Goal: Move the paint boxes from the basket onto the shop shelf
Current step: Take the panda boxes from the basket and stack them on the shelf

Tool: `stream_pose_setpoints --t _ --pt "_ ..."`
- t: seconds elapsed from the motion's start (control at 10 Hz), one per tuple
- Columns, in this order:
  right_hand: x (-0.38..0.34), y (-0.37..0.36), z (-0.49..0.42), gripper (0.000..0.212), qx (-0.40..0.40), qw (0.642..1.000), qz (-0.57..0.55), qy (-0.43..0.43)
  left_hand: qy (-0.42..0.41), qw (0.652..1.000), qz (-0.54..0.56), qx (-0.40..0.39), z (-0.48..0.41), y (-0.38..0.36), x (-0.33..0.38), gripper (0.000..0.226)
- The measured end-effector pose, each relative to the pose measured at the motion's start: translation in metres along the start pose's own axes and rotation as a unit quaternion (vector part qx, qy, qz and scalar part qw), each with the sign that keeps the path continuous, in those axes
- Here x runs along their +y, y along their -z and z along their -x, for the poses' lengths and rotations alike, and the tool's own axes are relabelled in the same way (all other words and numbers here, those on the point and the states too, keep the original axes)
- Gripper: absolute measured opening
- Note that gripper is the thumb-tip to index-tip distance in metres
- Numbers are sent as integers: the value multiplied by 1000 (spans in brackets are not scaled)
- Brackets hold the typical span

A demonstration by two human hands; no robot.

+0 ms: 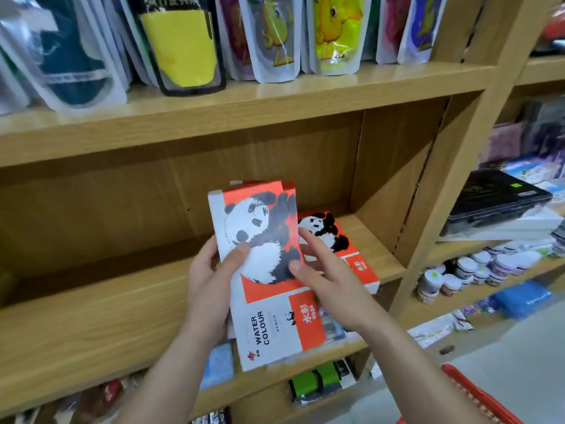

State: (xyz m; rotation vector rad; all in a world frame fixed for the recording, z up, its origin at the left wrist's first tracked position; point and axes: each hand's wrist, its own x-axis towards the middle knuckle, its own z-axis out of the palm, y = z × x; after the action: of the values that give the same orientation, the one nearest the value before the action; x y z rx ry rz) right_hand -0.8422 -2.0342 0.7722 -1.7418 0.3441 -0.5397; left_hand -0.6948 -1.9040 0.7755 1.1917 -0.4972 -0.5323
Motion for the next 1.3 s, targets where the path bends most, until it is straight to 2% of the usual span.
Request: stream_pose_setpoints --t 0.1,0.2,0.3,0.4,0.5,0.6,0.7,0.8,0.9,1.0,1.1,1.2,1.3 --pt "4 4 2 64 20 993 -112 -18 -12 1000 9 -23 -8 -33 -1 17" --pt "3 35 -1 66 71 989 -128 -11 -48 996 -39 -62 -19 -55 -8 15" --pt "-2 74 -13 57 100 988 -107 -49 -51 986 -83 -132 -26 -64 -19 25" --pt "5 102 -33 53 101 985 -70 -121 -14 976 -142 -163 -29 -63 -38 32" --pt "16 112 -49 35 97 976 -43 -189 29 968 -190 -160 -26 -57 -61 45" --pt "26 119 -53 32 92 975 21 -199 53 960 -228 -152 -20 -55 -71 79" --pt "32 122 -43 32 134 975 43 -173 61 962 -220 -151 -12 -54 -75 107" --pt "51 111 -8 42 204 970 -2 -132 67 957 -221 -175 -2 -51 -85 113" --pt "77 90 38 46 225 969 -61 -83 71 952 -229 -191 3 -58 -94 106" --pt "97 73 59 42 178 981 -56 -46 75 951 -229 -196 0 -73 -102 101" --pt "108 72 55 51 190 982 -4 -12 81 954 -217 -188 -9 -85 -109 97" --pt "112 81 41 43 243 964 103 -6 83 957 -199 -195 -25 -100 -115 92" --pt "119 93 25 43 302 932 193 -51 86 953 -203 -208 -43 -121 -121 98"
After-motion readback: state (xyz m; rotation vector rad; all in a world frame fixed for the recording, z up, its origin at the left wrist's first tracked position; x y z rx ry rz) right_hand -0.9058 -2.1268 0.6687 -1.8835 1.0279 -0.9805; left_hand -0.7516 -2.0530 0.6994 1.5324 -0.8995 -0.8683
